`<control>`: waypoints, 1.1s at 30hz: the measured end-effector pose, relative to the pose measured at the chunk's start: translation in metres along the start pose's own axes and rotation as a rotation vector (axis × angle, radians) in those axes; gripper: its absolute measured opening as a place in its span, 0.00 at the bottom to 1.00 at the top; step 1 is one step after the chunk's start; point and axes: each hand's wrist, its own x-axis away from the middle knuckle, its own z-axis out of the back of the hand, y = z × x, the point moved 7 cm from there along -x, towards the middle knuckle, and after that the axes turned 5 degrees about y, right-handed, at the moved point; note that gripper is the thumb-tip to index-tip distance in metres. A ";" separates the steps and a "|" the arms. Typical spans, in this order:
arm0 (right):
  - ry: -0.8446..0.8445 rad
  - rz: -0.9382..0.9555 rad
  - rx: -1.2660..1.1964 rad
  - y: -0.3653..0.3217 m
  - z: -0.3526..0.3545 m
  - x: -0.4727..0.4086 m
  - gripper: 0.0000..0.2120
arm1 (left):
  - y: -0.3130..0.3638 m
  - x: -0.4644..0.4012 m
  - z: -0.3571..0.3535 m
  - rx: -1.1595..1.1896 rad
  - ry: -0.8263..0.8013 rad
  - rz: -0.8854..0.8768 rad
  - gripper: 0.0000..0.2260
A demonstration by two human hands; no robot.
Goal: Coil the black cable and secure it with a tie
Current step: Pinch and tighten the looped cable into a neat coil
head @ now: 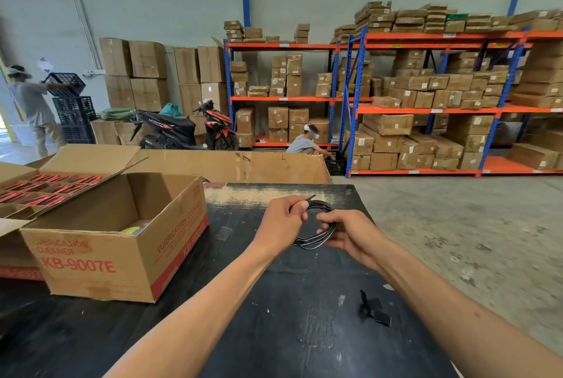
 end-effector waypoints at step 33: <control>0.197 0.234 0.234 -0.007 0.020 -0.004 0.18 | 0.027 0.027 -0.015 -0.244 -0.431 -0.006 0.16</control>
